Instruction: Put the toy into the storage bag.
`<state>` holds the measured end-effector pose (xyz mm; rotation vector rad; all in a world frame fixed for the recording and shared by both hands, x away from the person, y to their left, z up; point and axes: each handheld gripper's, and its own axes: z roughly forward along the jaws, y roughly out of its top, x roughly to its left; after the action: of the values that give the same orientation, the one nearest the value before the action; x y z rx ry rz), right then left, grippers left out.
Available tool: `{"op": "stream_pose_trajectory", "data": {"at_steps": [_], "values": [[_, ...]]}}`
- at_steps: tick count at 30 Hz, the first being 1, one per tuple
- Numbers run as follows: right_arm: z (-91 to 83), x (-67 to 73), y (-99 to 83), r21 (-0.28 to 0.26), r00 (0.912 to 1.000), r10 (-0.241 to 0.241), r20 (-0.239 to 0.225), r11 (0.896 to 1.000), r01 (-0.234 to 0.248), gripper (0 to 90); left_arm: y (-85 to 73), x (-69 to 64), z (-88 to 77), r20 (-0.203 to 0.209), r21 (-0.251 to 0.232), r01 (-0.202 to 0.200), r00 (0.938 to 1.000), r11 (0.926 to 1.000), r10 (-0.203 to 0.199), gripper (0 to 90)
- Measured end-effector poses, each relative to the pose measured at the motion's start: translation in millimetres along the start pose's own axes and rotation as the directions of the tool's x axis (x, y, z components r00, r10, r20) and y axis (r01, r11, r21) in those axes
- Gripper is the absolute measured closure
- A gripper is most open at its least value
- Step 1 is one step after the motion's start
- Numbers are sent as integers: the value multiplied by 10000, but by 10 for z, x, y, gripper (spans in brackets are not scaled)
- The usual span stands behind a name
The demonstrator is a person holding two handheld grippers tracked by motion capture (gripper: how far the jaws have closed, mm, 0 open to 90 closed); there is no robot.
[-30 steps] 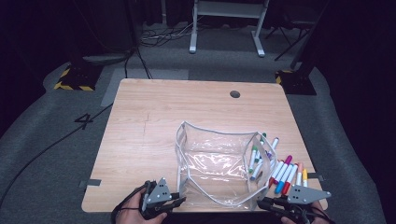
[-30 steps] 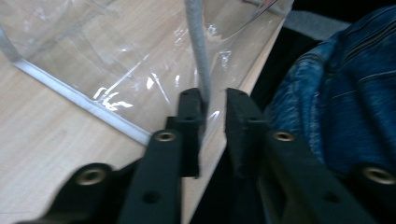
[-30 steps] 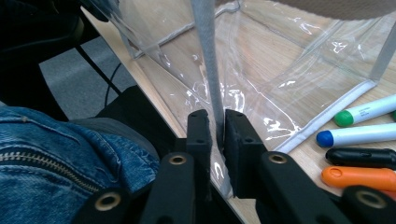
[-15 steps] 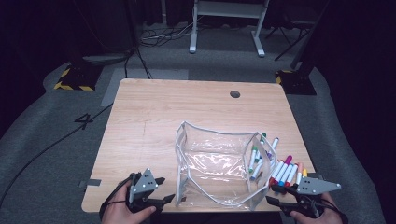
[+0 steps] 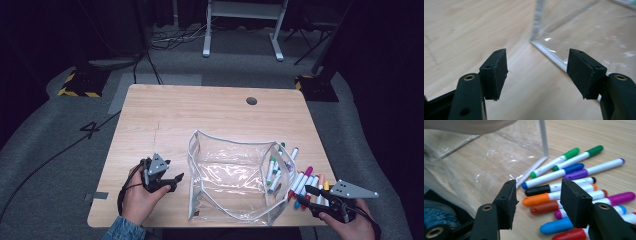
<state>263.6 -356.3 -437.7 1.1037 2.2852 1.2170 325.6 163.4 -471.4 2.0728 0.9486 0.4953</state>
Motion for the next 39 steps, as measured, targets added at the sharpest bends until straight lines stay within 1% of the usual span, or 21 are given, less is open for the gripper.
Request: {"op": "stream_pose_trajectory", "data": {"at_steps": [2,3,4,6,8,10,11,12,13,15,16,18,21,23,24,27,31,33,36,38,39], "values": [[-3,-63,-23,29,9998,152,154,9999,-152,472,-17,30,62,-307,-69,37,9995,10000,-39,335],[-3,-108,-46,75,9989,309,343,9995,-312,473,-37,40,93,-381,-187,191,9991,9996,-198,337],[-2,-158,-73,162,9973,451,576,9988,-461,473,-60,60,118,-529,-171,154,9985,9997,-163,337],[3,-272,-122,395,9922,658,1056,9967,-703,476,-111,89,186,-763,121,84,9971,9999,-75,338],[2,-379,-167,485,9857,864,1448,9944,-943,476,-155,119,267,-915,625,39,9958,9980,18,338],[1,-481,-216,518,9773,1121,1799,9910,-1232,474,-203,149,331,-958,804,131,9954,9967,-54,342],[0,-524,-242,546,9711,1294,2004,9882,-1430,474,-203,149,331,-958,804,131,9954,9967,-54,343],[-1,-579,-277,578,9657,1356,2216,9867,-1518,476,-234,169,364,-852,916,299,9961,9953,-221,343],[-2,-605,-297,565,9609,1431,2370,9854,-1607,475,-250,172,371,-793,889,423,9962,9951,-352,343],[-6,-656,-350,754,9493,1393,2818,9831,-1667,478,-277,184,367,-757,831,499,9962,9953,-436,341],[-9,-673,-374,872,9451,1417,2944,9808,-1742,479,-283,187,366,-749,966,530,9961,9939,-459,342],[1,-697,-408,1083,9399,1575,3028,9742,-1981,472,-293,194,368,-768,1034,502,9961,9934,-424,337],[51,-708,-445,1588,9407,1388,3096,9678,-1951,481,-293,177,374,-697,1003,566,9963,9933,-498,335],[49,-713,-453,1713,9381,1408,3163,9642,-2025,490,-292,175,374,-645,1031,560,9967,9931,-495,330],[33,-718,-456,1675,9357,1482,3201,9633,-2099,500,-293,175,378,-570,1042,722,9962,9919,-665,328],[-6,-730,-470,1816,9288,1466,3403,9589,-2179,522,-294,189,383,-438,1049,942,9950,9900,-900,324],[6,-779,-531,2410,9226,1570,3524,9373,-2516,554,-292,194,379,-395,1123,951,9950,9891,-912,318],[6,-790,-540,2572,9229,1526,3535,9327,-2528,582,-292,198,381,-374,1120,908,9955,9896,-871,311],[-16,-806,-529,2710,9183,1409,3699,9291,-2516,617,-290,194,393,-317,1080,901,9957,9901,-871,284],[-28,-832,-525,2810,9132,1325,3854,9258,-2529,654,-282,196,401,-363,1120,846,9961,9901,-810,272],[-33,-840,-527,2915,9094,1367,3928,9194,-2641,675,-280,192,404,-352,1117,891,9957,9897,-857,269]]}}
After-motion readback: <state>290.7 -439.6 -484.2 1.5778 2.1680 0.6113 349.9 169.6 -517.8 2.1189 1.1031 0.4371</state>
